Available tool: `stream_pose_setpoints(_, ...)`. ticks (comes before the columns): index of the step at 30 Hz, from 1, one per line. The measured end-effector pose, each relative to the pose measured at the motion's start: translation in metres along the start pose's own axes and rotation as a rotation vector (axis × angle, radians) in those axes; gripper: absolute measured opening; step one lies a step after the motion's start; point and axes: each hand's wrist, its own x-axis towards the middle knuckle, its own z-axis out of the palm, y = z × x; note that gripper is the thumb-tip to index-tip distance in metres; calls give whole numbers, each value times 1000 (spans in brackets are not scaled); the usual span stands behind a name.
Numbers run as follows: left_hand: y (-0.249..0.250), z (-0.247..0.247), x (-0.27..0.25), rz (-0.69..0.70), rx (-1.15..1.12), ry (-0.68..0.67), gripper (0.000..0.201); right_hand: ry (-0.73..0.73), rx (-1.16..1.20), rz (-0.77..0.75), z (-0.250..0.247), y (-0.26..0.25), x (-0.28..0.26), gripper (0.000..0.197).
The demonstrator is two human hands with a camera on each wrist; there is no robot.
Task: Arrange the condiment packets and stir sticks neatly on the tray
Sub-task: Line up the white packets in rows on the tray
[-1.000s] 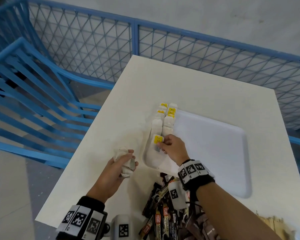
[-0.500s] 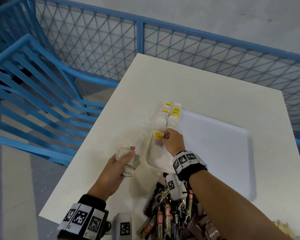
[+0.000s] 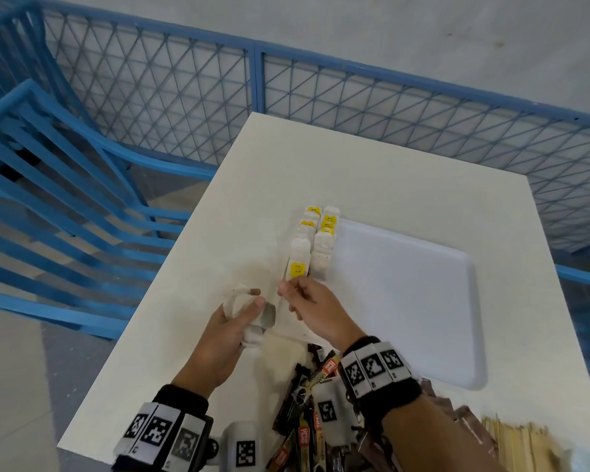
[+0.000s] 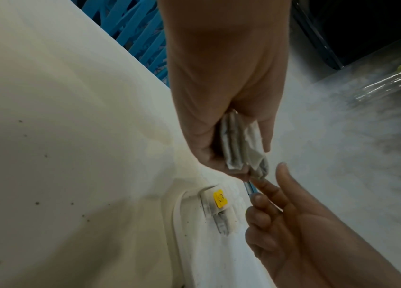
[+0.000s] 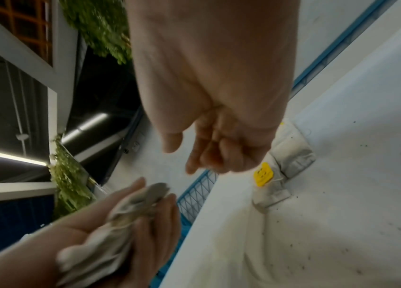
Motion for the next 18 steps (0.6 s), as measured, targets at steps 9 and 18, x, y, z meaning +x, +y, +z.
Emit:
stream_pose_setpoints(9, -3, 12, -6, 11, 99, -82, 15, -63, 193, 8, -5, 3, -31, 16)
stream_pose_setpoints(18, -3, 12, -9, 22, 88, -175, 21, -44, 257, 39, -7, 5, -41, 8)
